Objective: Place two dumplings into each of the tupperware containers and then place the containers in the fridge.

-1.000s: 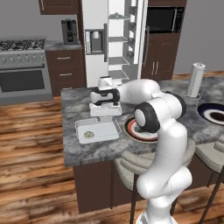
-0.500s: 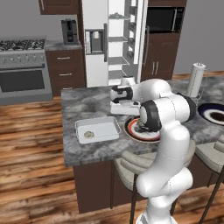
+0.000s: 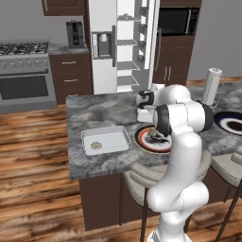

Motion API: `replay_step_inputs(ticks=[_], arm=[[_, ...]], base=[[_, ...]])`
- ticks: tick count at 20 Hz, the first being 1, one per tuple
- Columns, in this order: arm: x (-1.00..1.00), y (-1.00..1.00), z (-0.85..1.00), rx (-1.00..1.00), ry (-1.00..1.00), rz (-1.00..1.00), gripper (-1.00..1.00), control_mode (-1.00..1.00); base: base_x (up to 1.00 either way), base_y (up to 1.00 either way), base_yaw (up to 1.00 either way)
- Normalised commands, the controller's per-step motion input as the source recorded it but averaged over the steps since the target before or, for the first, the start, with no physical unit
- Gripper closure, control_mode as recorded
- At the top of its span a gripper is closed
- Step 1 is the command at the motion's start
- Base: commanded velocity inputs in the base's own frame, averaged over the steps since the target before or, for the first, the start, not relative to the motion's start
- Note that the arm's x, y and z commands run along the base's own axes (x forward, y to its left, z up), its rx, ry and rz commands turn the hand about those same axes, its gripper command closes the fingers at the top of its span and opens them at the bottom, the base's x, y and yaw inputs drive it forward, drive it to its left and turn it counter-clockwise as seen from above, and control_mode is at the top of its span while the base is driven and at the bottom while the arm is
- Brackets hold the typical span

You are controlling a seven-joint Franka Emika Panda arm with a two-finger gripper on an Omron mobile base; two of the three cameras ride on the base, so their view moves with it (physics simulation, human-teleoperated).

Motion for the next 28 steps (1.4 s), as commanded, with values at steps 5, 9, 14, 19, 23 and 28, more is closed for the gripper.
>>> replay_step_inputs(ticks=[5, 9, 14, 19, 23, 28], arm=[[0.18, -0.26, -0.44, 0.00, 0.00, 0.06, -1.00, -1.00], [0.18, -0.13, -0.29, 0.00, 0.01, 0.03, -1.00, -1.00], [0.00, 0.00, -0.02, 0.00, 0.06, 0.00, -1.00, -1.00], [0.04, 0.00, -0.11, 0.00, 0.00, 0.01, -1.00, -1.00], [0.01, 0.00, -0.12, 0.00, 0.00, 0.03, -1.00, -1.00], [-0.03, 0.00, 0.00, 0.00, 0.00, 0.03, -1.00, -1.00]], base=[[0.00, 0.00, 0.00], [0.00, 0.00, 0.00], [0.00, 0.00, 0.00], [0.00, 0.00, 0.00], [0.00, 0.00, 0.00], [0.00, 0.00, 0.00]])
